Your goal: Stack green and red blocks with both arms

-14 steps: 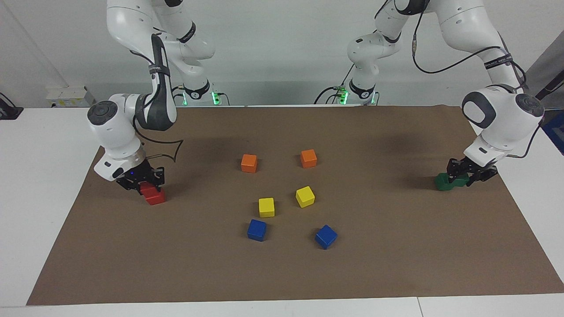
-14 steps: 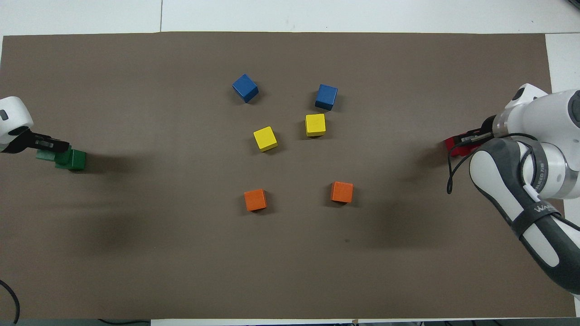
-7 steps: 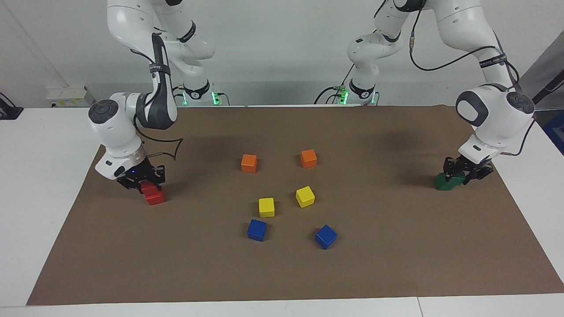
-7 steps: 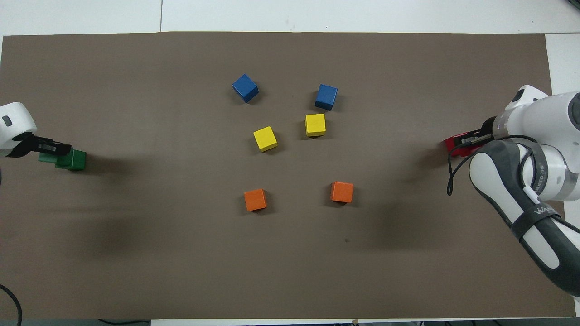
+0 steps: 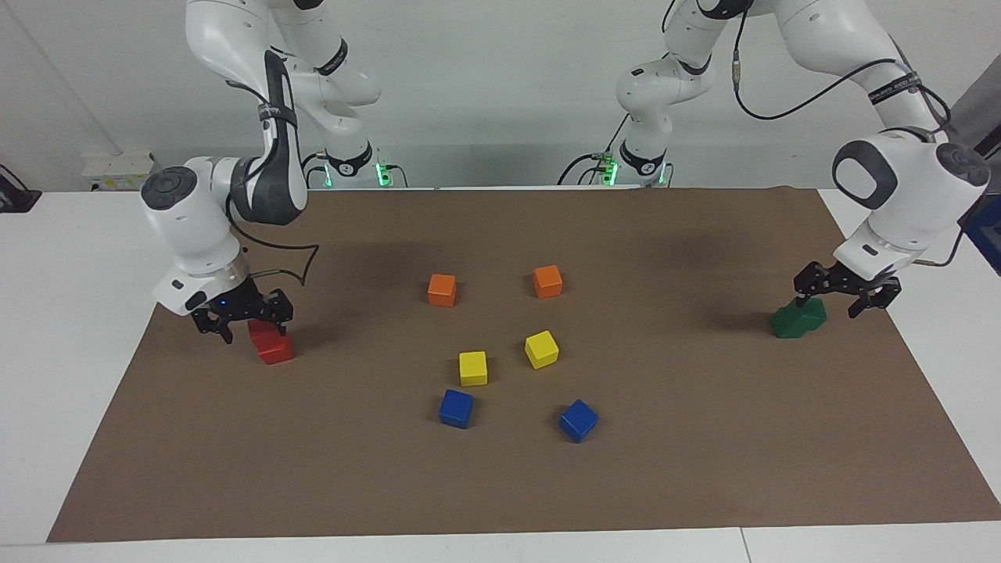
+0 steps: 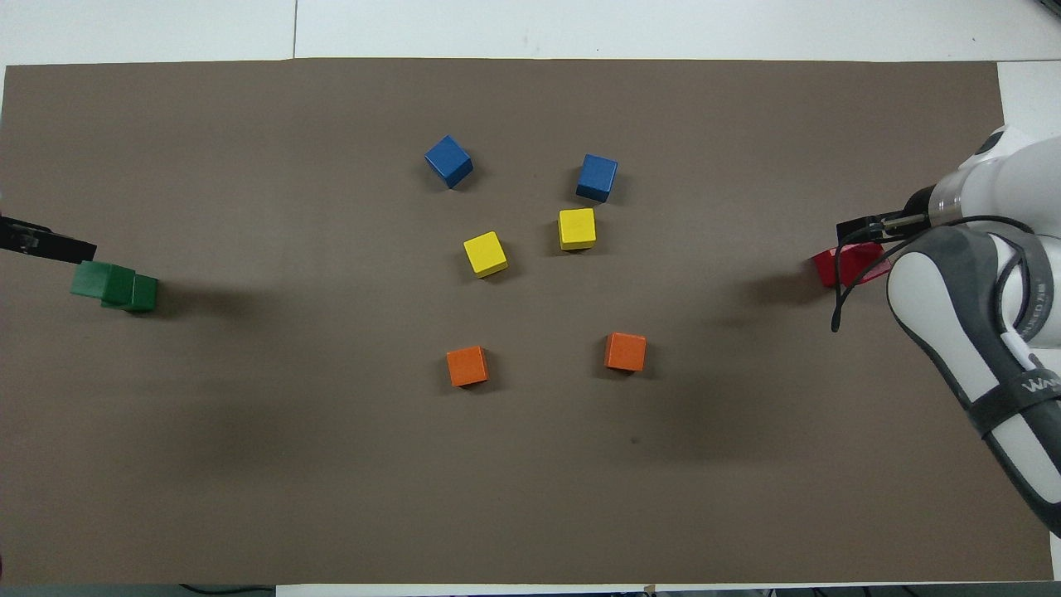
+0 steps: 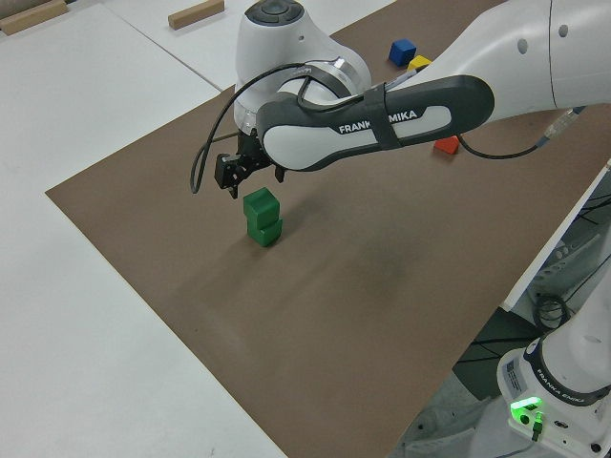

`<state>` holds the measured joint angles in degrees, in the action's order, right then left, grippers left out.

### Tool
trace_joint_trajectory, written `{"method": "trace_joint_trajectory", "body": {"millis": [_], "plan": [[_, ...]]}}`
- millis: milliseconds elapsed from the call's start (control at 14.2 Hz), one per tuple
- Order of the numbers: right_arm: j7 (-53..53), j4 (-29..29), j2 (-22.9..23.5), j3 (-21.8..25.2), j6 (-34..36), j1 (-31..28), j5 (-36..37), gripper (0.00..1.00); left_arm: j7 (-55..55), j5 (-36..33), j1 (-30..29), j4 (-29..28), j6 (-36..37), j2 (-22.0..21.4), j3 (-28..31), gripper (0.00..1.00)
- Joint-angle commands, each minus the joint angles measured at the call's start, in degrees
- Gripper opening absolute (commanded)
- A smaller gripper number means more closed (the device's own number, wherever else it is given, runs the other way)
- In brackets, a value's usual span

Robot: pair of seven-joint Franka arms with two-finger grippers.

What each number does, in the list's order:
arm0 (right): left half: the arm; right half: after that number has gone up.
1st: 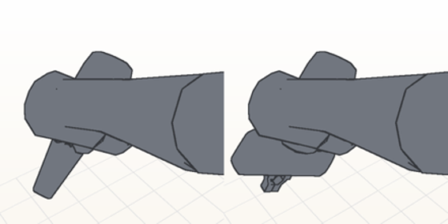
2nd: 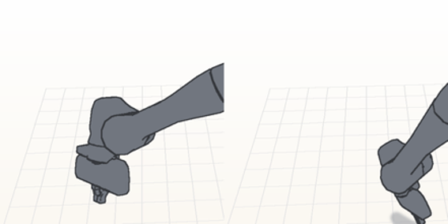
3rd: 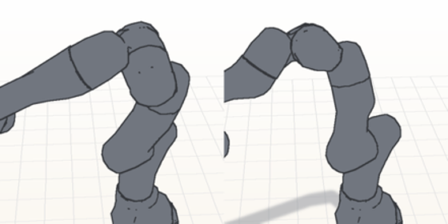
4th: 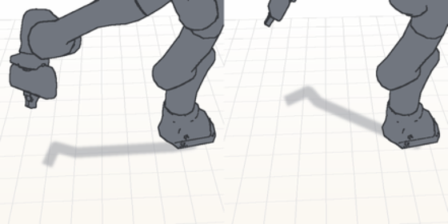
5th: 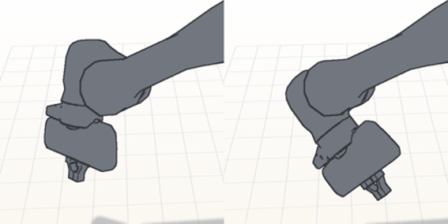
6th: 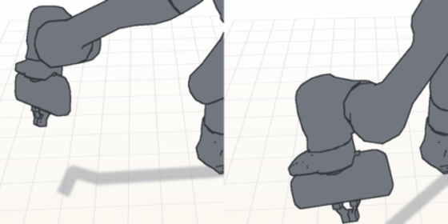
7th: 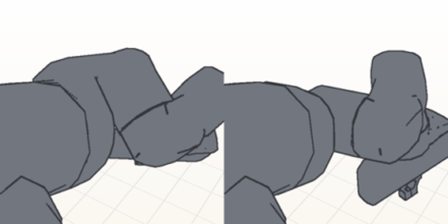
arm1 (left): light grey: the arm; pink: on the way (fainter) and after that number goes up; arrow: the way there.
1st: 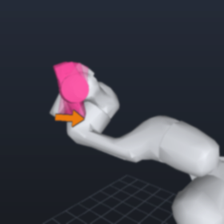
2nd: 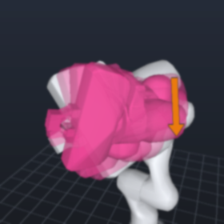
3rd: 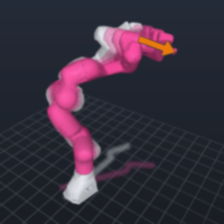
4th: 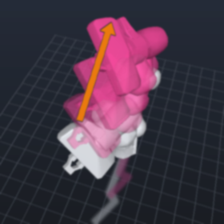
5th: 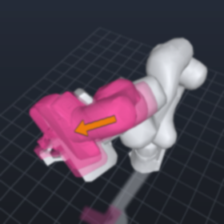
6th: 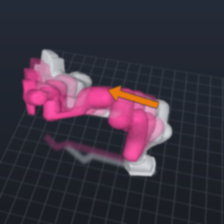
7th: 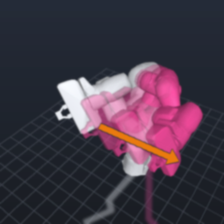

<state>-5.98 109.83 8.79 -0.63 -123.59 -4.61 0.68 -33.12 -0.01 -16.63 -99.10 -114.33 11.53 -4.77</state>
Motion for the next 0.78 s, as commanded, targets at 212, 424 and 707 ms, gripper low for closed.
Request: {"method": "trace_joint_trajectory", "body": {"millis": [212, 424, 707], "plan": [[6.24, -4.88, -12.12, -1.74, 19.58, 1.53, -1.21, 1.0, 26.84, 0.1, 5.2, 3.13, 10.25, -9.4, 0.11, 1.0], [5.89, -9.87, -12.4, -1.65, 27.58, 0.83, -1.12, 1.0, 27.58, -0.96, 7.05, 6.1, 19.02, -11.61, -0.33, 1.0], [5.89, -19.29, -8.53, -1.48, 36.22, 0.39, -0.06, 1.0, 27.58, -0.6, 7.05, 6.38, 27.03, -14.51, -0.33, 1.0]]}}
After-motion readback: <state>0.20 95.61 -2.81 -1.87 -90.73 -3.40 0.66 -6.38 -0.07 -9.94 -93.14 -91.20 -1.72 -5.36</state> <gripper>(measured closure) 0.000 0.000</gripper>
